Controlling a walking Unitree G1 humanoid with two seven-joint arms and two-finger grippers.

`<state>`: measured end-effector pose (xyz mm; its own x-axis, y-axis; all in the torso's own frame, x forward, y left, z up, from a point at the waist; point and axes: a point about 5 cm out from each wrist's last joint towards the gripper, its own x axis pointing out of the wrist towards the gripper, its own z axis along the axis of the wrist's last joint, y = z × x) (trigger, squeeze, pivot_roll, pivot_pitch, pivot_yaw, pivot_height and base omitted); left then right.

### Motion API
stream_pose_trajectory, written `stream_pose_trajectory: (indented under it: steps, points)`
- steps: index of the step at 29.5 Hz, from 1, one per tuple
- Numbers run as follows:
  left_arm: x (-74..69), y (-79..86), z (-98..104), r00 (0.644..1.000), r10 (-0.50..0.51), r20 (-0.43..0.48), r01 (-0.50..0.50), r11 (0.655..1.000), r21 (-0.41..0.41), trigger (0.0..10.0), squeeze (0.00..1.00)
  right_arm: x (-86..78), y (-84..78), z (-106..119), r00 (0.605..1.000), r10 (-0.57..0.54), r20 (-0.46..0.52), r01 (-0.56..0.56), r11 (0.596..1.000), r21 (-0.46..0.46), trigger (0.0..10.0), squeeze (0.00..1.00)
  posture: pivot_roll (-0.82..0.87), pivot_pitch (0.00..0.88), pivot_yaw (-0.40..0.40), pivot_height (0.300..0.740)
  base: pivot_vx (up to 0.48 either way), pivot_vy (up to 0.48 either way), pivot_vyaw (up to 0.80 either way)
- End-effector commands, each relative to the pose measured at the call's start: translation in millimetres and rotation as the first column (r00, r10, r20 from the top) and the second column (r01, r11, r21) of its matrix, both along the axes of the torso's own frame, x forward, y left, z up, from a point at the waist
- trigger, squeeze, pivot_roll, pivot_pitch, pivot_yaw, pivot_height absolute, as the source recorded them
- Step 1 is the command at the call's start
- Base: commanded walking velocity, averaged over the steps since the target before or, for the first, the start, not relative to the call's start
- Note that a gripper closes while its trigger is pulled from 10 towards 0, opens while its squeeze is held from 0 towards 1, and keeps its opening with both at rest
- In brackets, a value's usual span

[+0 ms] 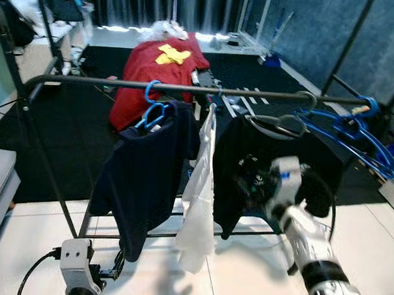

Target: Hang hanger

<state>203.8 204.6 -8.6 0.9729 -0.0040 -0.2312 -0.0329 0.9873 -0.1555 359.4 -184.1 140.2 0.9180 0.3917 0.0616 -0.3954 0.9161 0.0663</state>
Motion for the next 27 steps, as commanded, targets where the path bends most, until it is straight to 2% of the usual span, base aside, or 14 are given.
stream_pose_trajectory:
  steps: [1,2,3,7,12,14,17,19,20,22,24,27]
  points:
    - [-3.5,3.5,-3,1.000,0.003,-0.013,-0.003,1.000,0.006,10.0,0.00,3.2,8.8,7,0.999,0.030,0.016,-0.030,1.000,0.009,10.0,0.00,-0.10,0.047,-0.072,0.740,0.000,0.000,0.00]
    - [-3.5,3.6,-2,1.000,0.003,-0.009,-0.003,1.000,0.010,10.0,0.00,7.2,15.5,13,0.999,0.041,0.030,-0.041,0.999,-0.004,10.0,0.00,-0.10,0.052,-0.069,0.740,0.274,0.000,0.00]
    - [-3.5,3.6,-2,1.000,0.003,-0.009,-0.003,1.000,0.010,10.0,0.00,7.2,15.5,13,0.999,0.041,0.030,-0.041,0.999,-0.004,10.0,0.00,-0.10,0.052,-0.069,0.740,0.274,0.000,0.00]
    - [-3.3,3.2,-2,1.000,0.007,-0.003,-0.007,1.000,0.015,10.0,0.00,16.3,39.7,31,0.990,0.118,0.073,-0.115,0.992,-0.046,10.0,0.00,-0.09,0.059,-0.075,0.740,0.311,0.000,0.35]
    - [-3.8,3.9,-2,1.000,0.013,-0.001,-0.013,1.000,0.013,10.0,0.00,16.7,50.2,35,0.987,0.143,0.073,-0.141,0.990,-0.031,10.0,0.00,-0.08,0.065,-0.078,0.740,0.308,0.000,0.64]
    - [-3.8,4.3,-2,1.000,0.015,-0.001,-0.015,1.000,0.012,10.0,0.00,16.8,51.2,35,0.988,0.141,0.068,-0.139,0.990,-0.032,10.0,0.00,-0.08,0.066,-0.078,0.740,0.296,0.000,0.00]
    - [-3.8,5.8,-3,1.000,0.021,-0.011,-0.021,1.000,0.007,10.0,0.00,21.1,46.8,31,0.997,0.064,0.031,-0.060,0.993,-0.106,10.0,0.00,-0.08,0.071,-0.075,0.740,0.000,0.000,0.00]
    - [-3.8,5.8,-3,1.000,0.021,-0.011,-0.021,1.000,0.007,10.0,0.00,21.1,46.8,31,0.997,0.064,0.031,-0.060,0.993,-0.106,10.0,0.00,-0.08,0.071,-0.075,0.740,0.000,0.000,0.00]
    - [-3.6,5.7,-3,1.000,0.017,-0.009,-0.017,1.000,0.005,10.0,0.00,22.9,43.6,30,0.999,0.032,0.014,-0.030,0.990,-0.140,10.0,0.00,-0.08,0.075,-0.071,0.740,0.000,0.000,0.00]
    - [-3.6,5.7,-3,1.000,0.017,-0.009,-0.017,1.000,0.005,10.0,0.00,22.9,43.6,30,0.999,0.032,0.014,-0.030,0.990,-0.140,10.0,0.00,-0.08,0.075,-0.071,0.740,0.000,0.000,0.00]
    - [-3.7,4.8,-3,1.000,0.003,-0.004,-0.003,1.000,0.003,10.0,0.00,25.5,36.7,28,0.999,-0.037,-0.014,0.034,0.981,-0.189,10.0,0.00,-0.09,0.080,-0.069,0.740,0.000,0.000,0.00]
    - [-3.7,4.7,-3,1.000,0.000,-0.003,0.000,1.000,0.002,10.0,0.00,26.1,34.9,28,0.998,-0.057,-0.023,0.051,0.979,-0.198,10.0,0.00,-0.09,0.081,-0.069,0.740,0.000,0.000,0.00]
